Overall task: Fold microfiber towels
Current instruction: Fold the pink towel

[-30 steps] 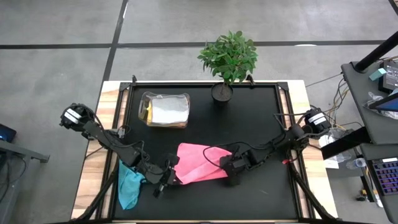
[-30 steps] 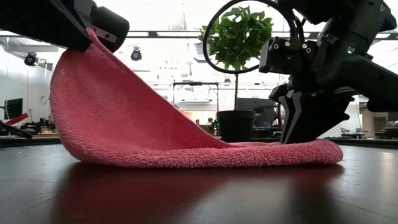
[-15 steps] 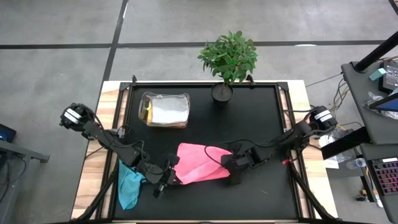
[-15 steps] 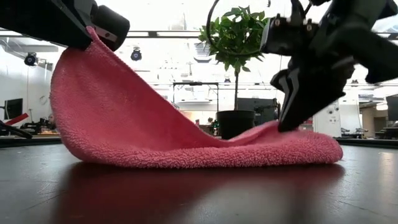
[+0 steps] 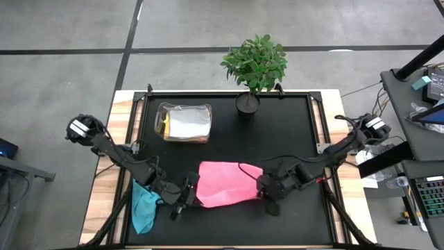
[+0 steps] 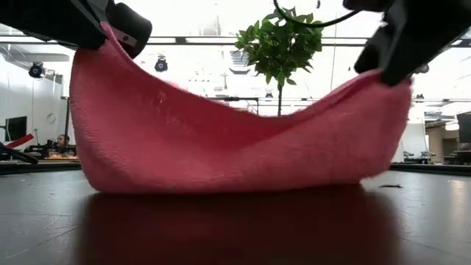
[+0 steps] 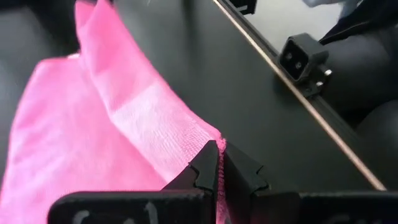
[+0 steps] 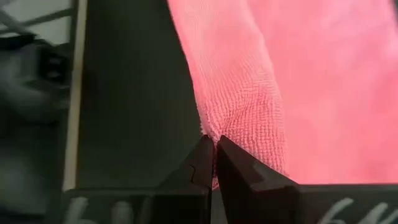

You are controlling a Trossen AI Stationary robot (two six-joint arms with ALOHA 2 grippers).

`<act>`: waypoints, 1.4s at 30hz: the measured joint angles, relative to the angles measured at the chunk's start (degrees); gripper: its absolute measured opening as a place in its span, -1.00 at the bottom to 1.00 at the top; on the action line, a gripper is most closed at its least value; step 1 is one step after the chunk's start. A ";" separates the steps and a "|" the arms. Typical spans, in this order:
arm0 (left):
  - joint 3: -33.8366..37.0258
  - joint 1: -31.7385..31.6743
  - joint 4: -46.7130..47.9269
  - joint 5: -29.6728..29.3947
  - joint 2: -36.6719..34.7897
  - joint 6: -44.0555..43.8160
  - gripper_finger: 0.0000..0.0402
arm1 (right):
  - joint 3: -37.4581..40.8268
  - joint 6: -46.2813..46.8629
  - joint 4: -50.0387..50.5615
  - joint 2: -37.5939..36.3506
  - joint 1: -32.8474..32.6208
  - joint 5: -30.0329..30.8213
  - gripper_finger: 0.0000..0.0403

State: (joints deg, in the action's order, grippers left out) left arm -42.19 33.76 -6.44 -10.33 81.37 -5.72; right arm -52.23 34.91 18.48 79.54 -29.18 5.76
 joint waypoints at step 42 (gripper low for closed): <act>1.55 -12.00 -15.61 -3.66 11.70 -5.85 -1.00 | 0.02 25.28 -3.88 9.16 -8.53 -9.02 -0.96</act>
State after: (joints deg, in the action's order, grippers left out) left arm -40.64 21.76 -22.05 -13.99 93.08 -11.57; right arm -52.20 60.18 14.60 88.70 -37.71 -3.26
